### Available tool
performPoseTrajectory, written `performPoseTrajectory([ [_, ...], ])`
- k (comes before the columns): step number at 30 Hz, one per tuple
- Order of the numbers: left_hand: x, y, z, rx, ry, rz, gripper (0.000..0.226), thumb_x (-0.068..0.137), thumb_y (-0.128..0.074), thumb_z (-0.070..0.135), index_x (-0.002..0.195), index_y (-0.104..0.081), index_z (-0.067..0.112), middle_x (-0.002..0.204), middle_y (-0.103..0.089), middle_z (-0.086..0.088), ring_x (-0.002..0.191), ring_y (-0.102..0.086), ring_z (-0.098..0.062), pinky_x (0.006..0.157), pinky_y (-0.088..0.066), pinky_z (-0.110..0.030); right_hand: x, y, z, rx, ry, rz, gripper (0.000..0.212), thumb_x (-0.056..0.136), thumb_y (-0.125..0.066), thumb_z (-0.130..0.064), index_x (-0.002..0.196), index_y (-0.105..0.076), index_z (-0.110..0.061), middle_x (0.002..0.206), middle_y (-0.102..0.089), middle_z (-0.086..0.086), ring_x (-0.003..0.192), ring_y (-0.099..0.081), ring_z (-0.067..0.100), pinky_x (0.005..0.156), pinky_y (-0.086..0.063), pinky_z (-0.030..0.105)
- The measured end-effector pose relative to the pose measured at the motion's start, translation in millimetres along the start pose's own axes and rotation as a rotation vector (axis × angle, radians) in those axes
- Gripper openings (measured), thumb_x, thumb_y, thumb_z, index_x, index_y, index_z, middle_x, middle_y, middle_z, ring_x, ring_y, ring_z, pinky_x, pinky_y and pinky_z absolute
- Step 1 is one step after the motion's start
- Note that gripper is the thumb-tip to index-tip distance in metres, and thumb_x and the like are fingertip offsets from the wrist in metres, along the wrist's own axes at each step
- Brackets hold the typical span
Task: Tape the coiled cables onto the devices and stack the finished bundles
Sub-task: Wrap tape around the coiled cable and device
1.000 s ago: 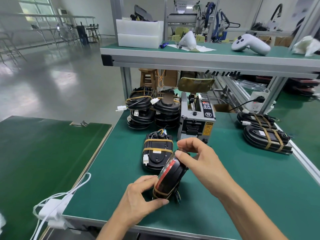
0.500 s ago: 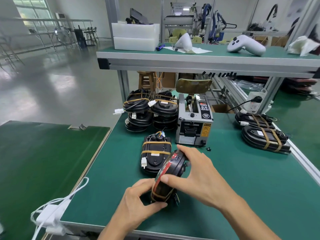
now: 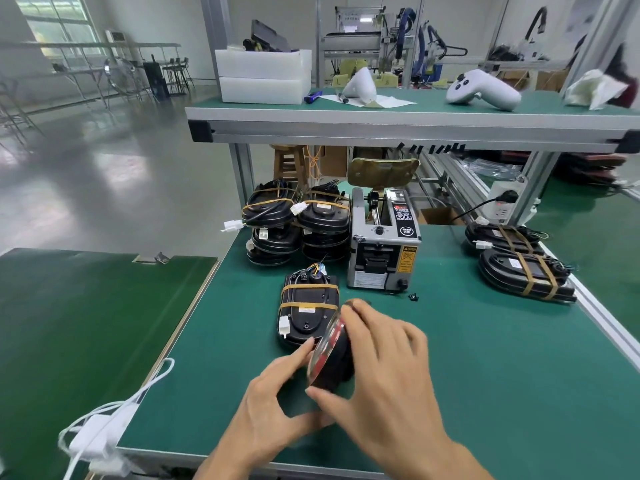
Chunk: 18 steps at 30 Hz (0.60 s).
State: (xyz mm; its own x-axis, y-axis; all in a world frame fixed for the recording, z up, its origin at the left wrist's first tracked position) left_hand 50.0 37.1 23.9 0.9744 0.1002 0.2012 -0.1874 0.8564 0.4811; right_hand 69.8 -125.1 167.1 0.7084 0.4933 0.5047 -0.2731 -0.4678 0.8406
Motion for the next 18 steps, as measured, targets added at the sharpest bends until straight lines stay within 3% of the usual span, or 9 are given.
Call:
performPoseTrajectory([
  [3,-1,-1,-7,0.068,-0.003,0.018,0.093,0.076,-0.086,0.025,0.156,-0.049,0.053,0.145,-0.064,0.026,0.135,-0.061,0.001,0.108,-0.048,-0.018,-16,-13,-27,-0.049,0.033,0.054,0.081,0.052,-0.090,-0.043,0.126,-0.075,-0.015,0.130,-0.070,0.013,0.115,-0.071,0.029,0.089,-0.040,0.043],
  [5,-2,-2,-12,0.108,-0.015,0.011,0.074,0.088,-0.079,0.025,0.152,-0.053,0.053,0.139,-0.067,0.026,0.131,-0.064,-0.001,0.104,-0.051,-0.021,-24,-20,-43,-0.052,0.040,0.089,0.070,0.046,-0.094,-0.034,0.113,-0.082,-0.019,0.119,-0.076,0.011,0.107,-0.075,0.027,0.081,-0.040,0.039],
  [8,-3,-8,-14,0.100,-0.017,-0.029,0.055,0.099,-0.065,0.026,0.150,-0.056,0.045,0.136,-0.068,0.021,0.127,-0.066,-0.008,0.099,-0.053,-0.026,-27,-27,-46,-0.046,0.007,0.103,0.069,0.040,-0.099,-0.034,0.106,-0.084,-0.020,0.113,-0.077,0.010,0.105,-0.075,0.026,0.078,-0.039,0.036],
  [12,-3,-9,-7,0.096,-0.030,-0.019,0.047,0.100,-0.060,0.040,0.146,-0.056,0.046,0.134,-0.068,0.024,0.126,-0.065,-0.004,0.100,-0.051,-0.022,-30,-29,-44,-0.088,0.073,0.099,0.076,0.041,-0.086,-0.049,0.111,-0.082,-0.021,0.115,-0.076,0.008,0.115,-0.053,0.023,0.077,-0.036,0.036],
  [16,-5,-11,-1,0.096,-0.049,-0.020,0.043,0.101,-0.051,0.046,0.143,-0.059,0.042,0.131,-0.069,0.020,0.126,-0.065,-0.008,0.103,-0.054,-0.035,-32,-37,-40,-0.053,0.064,0.103,0.067,0.043,-0.084,-0.045,0.106,-0.083,-0.023,0.112,-0.077,0.006,0.112,-0.053,0.021,0.075,-0.035,0.035],
  [18,-9,-8,5,0.107,-0.081,0.007,0.038,0.104,-0.048,0.045,0.139,-0.060,0.046,0.132,-0.068,0.023,0.126,-0.064,-0.004,0.105,-0.053,-0.032,-34,-40,-40,-0.027,0.058,0.092,0.067,0.043,-0.085,-0.048,0.105,-0.083,-0.023,0.111,-0.077,0.005,0.110,-0.056,0.020,0.075,-0.035,0.035],
])
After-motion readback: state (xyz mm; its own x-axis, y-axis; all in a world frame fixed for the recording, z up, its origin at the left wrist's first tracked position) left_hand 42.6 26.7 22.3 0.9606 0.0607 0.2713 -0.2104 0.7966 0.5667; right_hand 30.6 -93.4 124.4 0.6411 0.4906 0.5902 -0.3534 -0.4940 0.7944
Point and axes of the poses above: each hand's wrist, its own x-axis towards the middle knuckle, its own y-axis out of the back of the hand, z = x × y, the point moved 10 cm from there along x, towards the middle knuckle
